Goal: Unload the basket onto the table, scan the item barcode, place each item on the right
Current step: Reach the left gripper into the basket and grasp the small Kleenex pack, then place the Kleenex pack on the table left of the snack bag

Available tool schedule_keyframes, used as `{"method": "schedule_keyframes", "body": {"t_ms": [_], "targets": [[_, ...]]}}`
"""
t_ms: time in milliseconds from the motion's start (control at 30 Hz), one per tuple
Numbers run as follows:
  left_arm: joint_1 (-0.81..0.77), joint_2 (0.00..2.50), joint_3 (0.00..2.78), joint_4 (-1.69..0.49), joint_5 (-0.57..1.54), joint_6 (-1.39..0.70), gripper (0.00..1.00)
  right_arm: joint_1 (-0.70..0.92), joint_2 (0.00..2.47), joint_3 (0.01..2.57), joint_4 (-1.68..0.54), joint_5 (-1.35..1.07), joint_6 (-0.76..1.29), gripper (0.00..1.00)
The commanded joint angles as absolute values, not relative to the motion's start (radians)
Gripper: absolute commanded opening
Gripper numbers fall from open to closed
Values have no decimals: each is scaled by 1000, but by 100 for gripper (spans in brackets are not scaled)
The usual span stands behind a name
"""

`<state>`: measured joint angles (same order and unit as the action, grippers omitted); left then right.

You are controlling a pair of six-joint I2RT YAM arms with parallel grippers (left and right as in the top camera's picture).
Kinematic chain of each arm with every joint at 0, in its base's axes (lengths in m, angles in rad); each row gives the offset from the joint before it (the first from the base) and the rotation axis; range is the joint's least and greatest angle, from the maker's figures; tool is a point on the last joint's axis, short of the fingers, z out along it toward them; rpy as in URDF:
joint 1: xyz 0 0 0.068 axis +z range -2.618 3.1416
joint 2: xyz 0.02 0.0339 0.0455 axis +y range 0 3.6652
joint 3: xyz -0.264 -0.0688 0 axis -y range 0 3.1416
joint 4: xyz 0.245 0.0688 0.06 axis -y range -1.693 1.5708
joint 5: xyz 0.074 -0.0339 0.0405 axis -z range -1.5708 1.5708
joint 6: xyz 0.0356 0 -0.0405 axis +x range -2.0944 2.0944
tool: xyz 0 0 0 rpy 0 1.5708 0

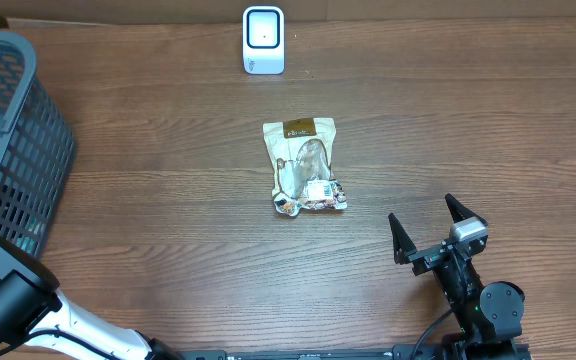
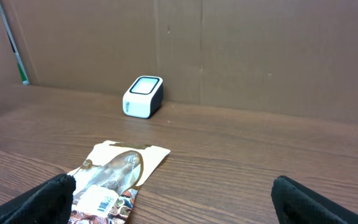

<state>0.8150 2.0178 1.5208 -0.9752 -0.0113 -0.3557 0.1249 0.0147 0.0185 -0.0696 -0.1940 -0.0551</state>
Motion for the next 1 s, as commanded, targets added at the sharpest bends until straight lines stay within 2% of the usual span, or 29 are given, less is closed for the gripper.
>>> {"method": "schedule_keyframes", "body": {"t_ms": [0,267,433,600,733,967], "targets": [[799,2004,1654,-1047,1,-344,4,129,3,8,-65,-186,-54,100],[797,1953,2167,-1258,101,-344,4,129,3,8,-65,-186,-54,100],[791,1895,2475,-1340,271,-344,4,129,3,8,-65,-186,-54,100],[719,1819,2550,-1466,366,-342,4,129,3,8,-65,-186,-53,100],[497,1819,2531,-1613,349,-229,4,129,3,8,-65,-186,-54,100],[142,1860,2326,-1641,176,-179,4,129,3,8,-65,-186,-54,100]]}}
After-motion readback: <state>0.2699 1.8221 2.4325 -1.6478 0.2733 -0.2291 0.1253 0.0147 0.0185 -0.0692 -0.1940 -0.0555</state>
